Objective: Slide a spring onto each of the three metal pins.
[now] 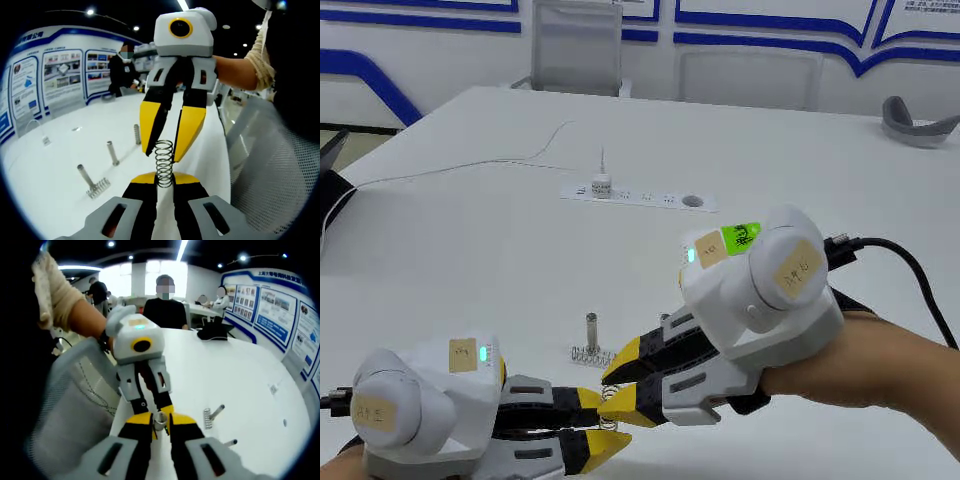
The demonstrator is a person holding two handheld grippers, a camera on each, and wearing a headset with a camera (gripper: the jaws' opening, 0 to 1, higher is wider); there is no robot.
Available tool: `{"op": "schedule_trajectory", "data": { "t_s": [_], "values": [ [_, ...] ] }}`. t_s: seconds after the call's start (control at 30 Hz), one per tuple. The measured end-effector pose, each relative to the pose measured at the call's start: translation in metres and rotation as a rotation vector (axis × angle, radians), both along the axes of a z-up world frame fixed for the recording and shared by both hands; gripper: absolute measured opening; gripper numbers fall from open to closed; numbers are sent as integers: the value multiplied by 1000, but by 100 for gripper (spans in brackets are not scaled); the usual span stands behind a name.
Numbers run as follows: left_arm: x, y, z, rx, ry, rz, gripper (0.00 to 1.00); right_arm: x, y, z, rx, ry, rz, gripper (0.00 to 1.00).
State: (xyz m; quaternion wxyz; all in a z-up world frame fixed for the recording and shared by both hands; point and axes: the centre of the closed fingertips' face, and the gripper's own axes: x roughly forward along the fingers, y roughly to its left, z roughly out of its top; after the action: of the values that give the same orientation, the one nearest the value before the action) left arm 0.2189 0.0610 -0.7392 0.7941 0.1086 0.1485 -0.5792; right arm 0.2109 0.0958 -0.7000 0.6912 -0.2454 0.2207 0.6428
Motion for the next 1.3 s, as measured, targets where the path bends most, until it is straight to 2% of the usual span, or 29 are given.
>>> {"op": "schedule_trajectory", "data": {
  "t_s": [0.43,0.83,1.3],
  "values": [
    [3,0,2,-11,-5,7,11,3,0,-3,20,32,-40,12],
    [7,2,2,-7,-16,27,12,6,-1,-3,22,30,-53,12],
    [10,6,2,-20,13,60,24,12,-7,-1,21,23,-80,12]
  ]
}}
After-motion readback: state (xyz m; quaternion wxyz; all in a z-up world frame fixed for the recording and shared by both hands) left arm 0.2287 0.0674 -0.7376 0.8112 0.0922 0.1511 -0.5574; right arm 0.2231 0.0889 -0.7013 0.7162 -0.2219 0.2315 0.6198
